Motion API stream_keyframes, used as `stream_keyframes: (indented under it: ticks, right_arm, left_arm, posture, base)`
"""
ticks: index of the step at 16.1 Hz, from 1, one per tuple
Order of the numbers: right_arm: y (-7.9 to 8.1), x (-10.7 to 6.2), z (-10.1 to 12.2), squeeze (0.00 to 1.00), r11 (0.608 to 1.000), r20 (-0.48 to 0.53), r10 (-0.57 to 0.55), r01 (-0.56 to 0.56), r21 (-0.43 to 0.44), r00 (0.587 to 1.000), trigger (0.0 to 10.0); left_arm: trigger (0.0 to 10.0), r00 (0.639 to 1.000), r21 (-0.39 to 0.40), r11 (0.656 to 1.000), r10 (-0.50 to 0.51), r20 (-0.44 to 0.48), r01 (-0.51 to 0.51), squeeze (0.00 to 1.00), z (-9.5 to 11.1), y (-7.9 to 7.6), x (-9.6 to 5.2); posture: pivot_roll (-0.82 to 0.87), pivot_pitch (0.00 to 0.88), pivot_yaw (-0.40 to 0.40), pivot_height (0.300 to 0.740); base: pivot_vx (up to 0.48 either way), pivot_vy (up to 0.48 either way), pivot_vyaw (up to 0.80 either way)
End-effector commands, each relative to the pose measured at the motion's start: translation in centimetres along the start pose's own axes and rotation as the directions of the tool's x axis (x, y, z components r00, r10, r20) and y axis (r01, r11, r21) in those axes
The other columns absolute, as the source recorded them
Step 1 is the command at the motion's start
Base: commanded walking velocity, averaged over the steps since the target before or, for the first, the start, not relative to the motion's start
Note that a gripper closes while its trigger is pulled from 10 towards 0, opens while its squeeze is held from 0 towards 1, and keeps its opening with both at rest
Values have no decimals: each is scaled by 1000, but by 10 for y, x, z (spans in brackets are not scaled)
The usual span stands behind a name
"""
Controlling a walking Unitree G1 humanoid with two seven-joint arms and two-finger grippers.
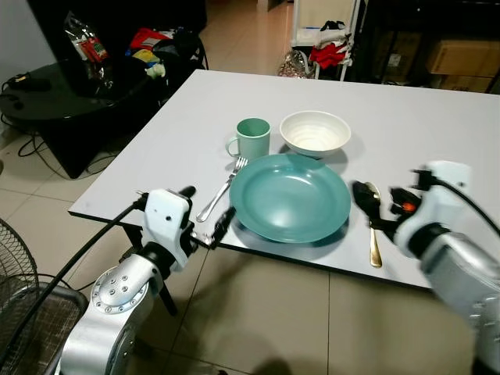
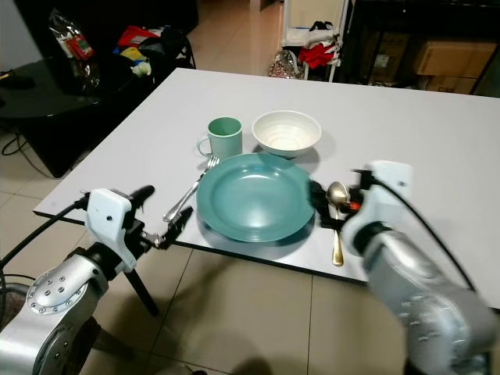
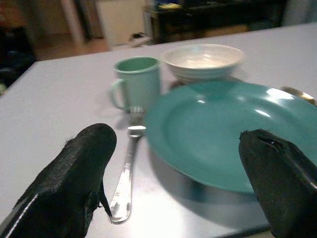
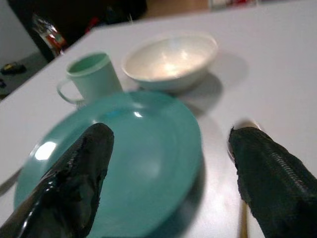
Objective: Setting the table
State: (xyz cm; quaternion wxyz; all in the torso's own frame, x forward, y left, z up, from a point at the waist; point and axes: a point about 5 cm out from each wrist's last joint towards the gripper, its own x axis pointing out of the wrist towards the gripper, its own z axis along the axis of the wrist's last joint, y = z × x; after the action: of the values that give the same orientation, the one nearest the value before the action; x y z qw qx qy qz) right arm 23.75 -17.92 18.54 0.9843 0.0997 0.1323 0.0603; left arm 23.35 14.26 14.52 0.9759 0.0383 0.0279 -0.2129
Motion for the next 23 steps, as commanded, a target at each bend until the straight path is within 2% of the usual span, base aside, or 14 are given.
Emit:
stream_keyframes:
  ticks: [1,2,3,4,5,7,8,9,11,13,17,20,23]
  right_arm:
    - [9,0,-2,1000,999,29,16,-15,-30,999,10000]
    - [16,-1,-11,1000,999,34,16,-15,-30,999,10000]
    - [20,-1,-15,345,999,32,34,-33,-37,999,10000]
    - [23,-2,-22,0,998,37,45,-43,-55,998,10000]
    - [24,-1,-30,0,993,54,45,-38,-115,998,10000]
    - [25,2,-36,0,985,69,59,-47,-167,996,10000]
    - [29,1,-39,196,975,75,77,-60,-214,994,10000]
    - [31,0,-44,220,970,62,98,-82,-230,993,10000]
    - [32,0,-49,220,969,53,116,-101,-224,992,10000]
    - [34,1,-50,216,970,80,128,-108,-217,989,10000]
    - [33,-6,-56,212,971,90,120,-98,-220,989,10000]
    - [28,-13,-59,204,978,125,90,-64,-201,988,10000]
    - [22,-13,-61,200,977,122,89,-63,-204,989,10000]
  left_arm:
    - [10000,998,5,998,58,29,-59,0,6,5,-1]
    - [10000,995,0,995,102,18,-102,0,4,6,-6]
    - [10000,992,2,992,124,12,-125,0,2,7,-8]
    - [10000,987,0,987,162,0,-162,0,-1,10,-12]
    - [10000,977,9,977,212,-1,-212,0,-2,14,-15]
    - [10000,956,24,956,291,-28,-291,0,-5,22,-16]
    - [10000,944,37,944,329,-25,-328,0,-5,25,-17]
    - [10000,942,41,942,334,-15,-333,0,-4,25,-15]
    - [10000,947,11,947,321,-2,-321,0,-3,21,-13]
    - [10000,956,58,955,293,-9,-292,0,-6,18,-12]
    - [10000,957,57,956,290,-26,-288,0,-12,14,-13]
    - [10000,951,-3,951,309,-30,-309,0,-21,11,-19]
    - [10000,951,-5,951,308,-27,-308,0,-20,8,-17]
  posture:
    - [-45,0,66,740]
    - [-39,0,62,740]
    - [-35,0,58,740]
    - [-29,0,57,740]
    - [-12,10,59,740]
    - [-6,12,63,740]
    - [-4,11,62,740]
    - [-9,9,63,740]
    - [-20,12,72,740]
    - [-19,5,75,740]
    - [-25,8,83,740]
    - [-46,7,85,740]
    - [-36,0,75,740]
  base:
    - [0,-480,0]
    - [0,-480,0]
    - [0,-480,0]
    - [0,-480,0]
    - [0,0,0]
    - [0,0,400]
    - [0,0,800]
    - [0,0,800]
    - [0,0,800]
    - [0,0,800]
    - [0,0,800]
    - [0,0,800]
    - [0,0,800]
